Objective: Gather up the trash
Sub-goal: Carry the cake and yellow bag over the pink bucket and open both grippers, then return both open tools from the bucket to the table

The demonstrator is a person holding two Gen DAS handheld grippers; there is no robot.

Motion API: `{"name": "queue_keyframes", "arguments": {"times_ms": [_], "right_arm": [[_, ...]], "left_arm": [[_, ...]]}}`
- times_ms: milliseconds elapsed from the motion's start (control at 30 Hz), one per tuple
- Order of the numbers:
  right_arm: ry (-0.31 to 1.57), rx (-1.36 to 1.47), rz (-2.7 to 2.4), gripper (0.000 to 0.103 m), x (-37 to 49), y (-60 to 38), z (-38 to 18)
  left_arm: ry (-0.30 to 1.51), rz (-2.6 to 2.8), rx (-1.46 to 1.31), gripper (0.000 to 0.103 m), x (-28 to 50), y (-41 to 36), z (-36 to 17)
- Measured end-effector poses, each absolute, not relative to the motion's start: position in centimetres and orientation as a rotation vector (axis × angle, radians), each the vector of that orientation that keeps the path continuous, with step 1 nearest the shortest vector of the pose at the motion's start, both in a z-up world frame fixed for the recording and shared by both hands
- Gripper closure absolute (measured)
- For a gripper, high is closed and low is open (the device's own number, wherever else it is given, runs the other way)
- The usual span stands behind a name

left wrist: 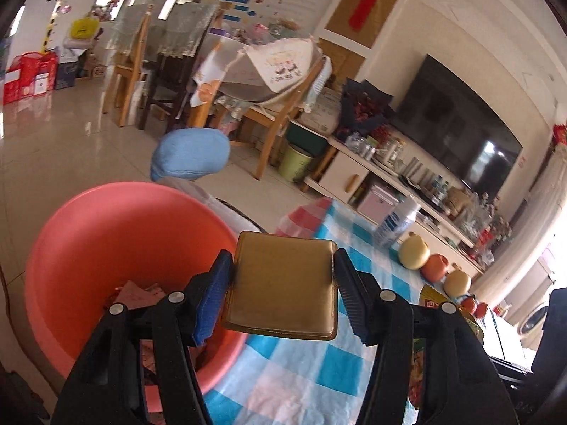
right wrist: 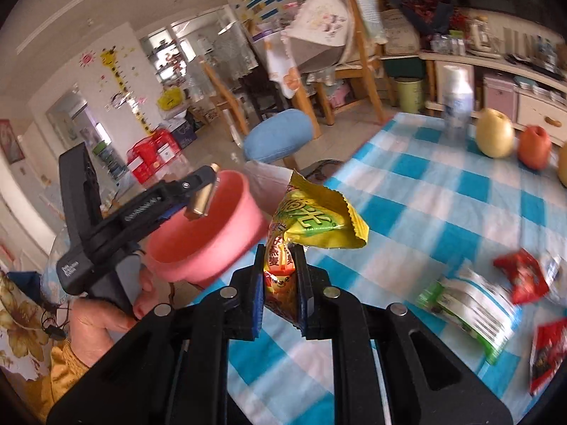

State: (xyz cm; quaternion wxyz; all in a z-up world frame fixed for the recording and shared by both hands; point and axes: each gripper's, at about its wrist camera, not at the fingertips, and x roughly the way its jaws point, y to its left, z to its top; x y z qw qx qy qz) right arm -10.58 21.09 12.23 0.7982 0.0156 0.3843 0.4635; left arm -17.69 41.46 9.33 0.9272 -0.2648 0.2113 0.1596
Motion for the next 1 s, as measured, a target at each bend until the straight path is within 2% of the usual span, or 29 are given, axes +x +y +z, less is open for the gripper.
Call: {"name": "queue_keyframes", "arguments": {"times_ms": [467, 567, 633, 667, 700, 733, 800, 867, 933, 1000], "right_arm": [[0.869, -0.095, 1.163, 0.086, -10.3, 37.1, 11.8], [0.888, -0.087, 1.124, 0.08, -9.7, 38.3, 11.1], [0.887, -0.049, 1.085, 0.061, -9.1, 38.1, 10.9], [0.883, -0.032, 1.057, 0.055, -8.9, 37.6, 10.9], [0.879, -0.009, 1.034, 0.043, -8.8, 37.0, 10.9], [0.876, 0.009, 1.014, 0.037, -8.8, 36.2, 10.7], [0.869, 0.032, 0.979, 0.036, -8.8, 34.9, 10.8], [0.847, 0.035, 0.93, 0.031, -9.3, 33.4, 10.9], [0.815, 0.042, 0.899, 0.022, -9.9, 31.8, 11.3], [0.788, 0.034, 0.865, 0.02, -10.4, 30.6, 11.6]], "left_arm": [[0.442, 0.6, -0.816, 0.041, -19.8, 49.7, 5.1], [0.429, 0.628, -0.819, 0.037, -20.0, 50.4, 4.7], [0.415, 0.638, -0.831, 0.031, -19.9, 50.8, 4.4], [0.407, 0.635, -0.836, 0.026, -19.9, 50.8, 4.3], [0.407, 0.631, -0.831, 0.024, -19.8, 50.8, 4.3], [0.409, 0.617, -0.823, 0.022, -19.7, 50.9, 4.3], [0.414, 0.578, -0.788, 0.019, -19.4, 50.3, 4.6], [0.421, 0.569, -0.748, 0.01, -19.1, 49.5, 4.8], [0.414, 0.553, -0.744, 0.01, -18.9, 48.8, 5.0], [0.394, 0.531, -0.757, 0.01, -18.9, 48.4, 5.1]]}}
